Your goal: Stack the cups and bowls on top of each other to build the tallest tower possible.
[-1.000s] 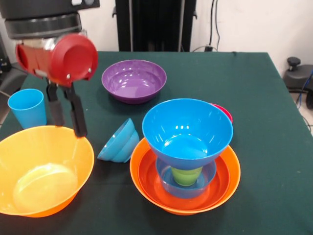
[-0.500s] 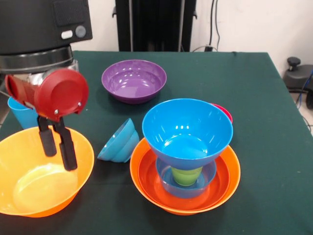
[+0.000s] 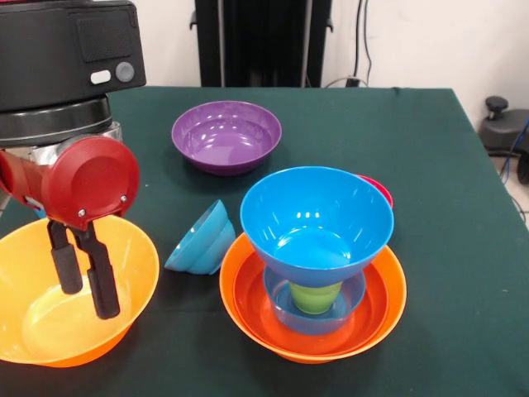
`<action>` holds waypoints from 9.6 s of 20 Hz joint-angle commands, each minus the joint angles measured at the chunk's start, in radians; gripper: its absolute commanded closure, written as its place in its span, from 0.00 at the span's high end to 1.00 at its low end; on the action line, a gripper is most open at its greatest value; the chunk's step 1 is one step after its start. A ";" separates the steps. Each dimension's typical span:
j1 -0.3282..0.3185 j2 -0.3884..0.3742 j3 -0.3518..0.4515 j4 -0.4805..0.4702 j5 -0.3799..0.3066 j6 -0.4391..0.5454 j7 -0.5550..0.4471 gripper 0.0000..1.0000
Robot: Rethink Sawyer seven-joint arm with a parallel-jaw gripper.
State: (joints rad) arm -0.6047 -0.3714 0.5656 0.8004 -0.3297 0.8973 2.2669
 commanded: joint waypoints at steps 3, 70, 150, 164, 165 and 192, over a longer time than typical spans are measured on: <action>0.032 0.017 0.039 0.013 -0.018 0.064 -0.259 1.00; 0.066 0.037 -0.091 -0.026 -0.135 0.255 -0.422 1.00; 0.030 0.126 -0.107 0.124 -0.171 0.057 -0.381 0.00; 0.018 -0.013 -0.083 0.153 -0.126 0.129 -0.399 0.00; 0.018 -0.017 -0.082 0.148 -0.125 0.141 -0.403 0.00; 0.019 -0.045 -0.074 0.133 -0.142 0.199 -0.397 0.00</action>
State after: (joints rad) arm -0.6024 -0.4233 0.4944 0.8987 -0.4234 1.0193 2.1231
